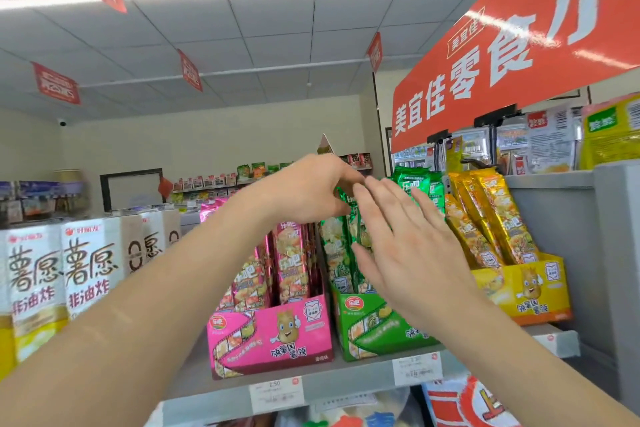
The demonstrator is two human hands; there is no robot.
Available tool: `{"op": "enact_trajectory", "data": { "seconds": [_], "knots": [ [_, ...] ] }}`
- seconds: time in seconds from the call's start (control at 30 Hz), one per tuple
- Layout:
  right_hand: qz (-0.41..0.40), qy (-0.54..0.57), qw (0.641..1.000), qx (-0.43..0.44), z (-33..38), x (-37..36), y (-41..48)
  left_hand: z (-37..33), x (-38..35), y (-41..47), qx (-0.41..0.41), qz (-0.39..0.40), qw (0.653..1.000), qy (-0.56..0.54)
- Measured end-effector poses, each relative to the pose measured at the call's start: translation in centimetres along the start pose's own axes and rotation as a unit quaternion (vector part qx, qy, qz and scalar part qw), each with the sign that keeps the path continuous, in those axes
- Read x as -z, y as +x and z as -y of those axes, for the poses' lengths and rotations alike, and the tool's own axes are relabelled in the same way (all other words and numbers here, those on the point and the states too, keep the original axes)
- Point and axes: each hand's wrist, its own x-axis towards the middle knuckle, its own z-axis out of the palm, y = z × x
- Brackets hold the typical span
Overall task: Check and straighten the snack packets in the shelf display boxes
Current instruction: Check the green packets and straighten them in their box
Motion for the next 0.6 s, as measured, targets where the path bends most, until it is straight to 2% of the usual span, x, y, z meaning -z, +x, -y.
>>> {"op": "enact_trajectory", "data": {
  "seconds": [0.1, 0.17, 0.23, 0.3, 0.4, 0.5, 0.6],
  "knots": [
    [-0.001, 0.001, 1.000, 0.008, -0.7, -0.3, -0.1, 0.9, 0.1, 0.6, 0.028, -0.018, 0.993, 0.113],
    [-0.007, 0.000, 1.000, 0.014, -1.2, -0.2, 0.1, 1.2, -0.7, 1.0, 0.056, 0.010, 0.972, 0.227],
    [-0.008, 0.006, 1.000, 0.018, -1.6, -0.1, 0.3, 1.3, -1.5, 1.1, 0.069, 0.050, 0.952, 0.293],
    [-0.002, 0.025, 1.000, 0.019, -1.9, -0.1, 0.4, 1.5, -1.8, 1.5, 0.074, 0.055, 0.951, 0.295],
    [0.003, 0.058, 0.998, 0.011, -2.3, -0.1, 0.5, 1.7, -1.3, 2.0, 0.097, 0.043, 0.970, 0.217],
    [-0.011, 0.036, 0.999, 0.019, -2.3, -0.1, 1.1, 1.7, -0.8, 2.0, 0.099, 0.065, 0.979, 0.164],
    [0.003, 0.003, 0.999, 0.036, -2.0, 0.0, 2.6, 1.6, -1.1, 1.8, 0.080, 0.089, 0.977, 0.175]
  ]
}}
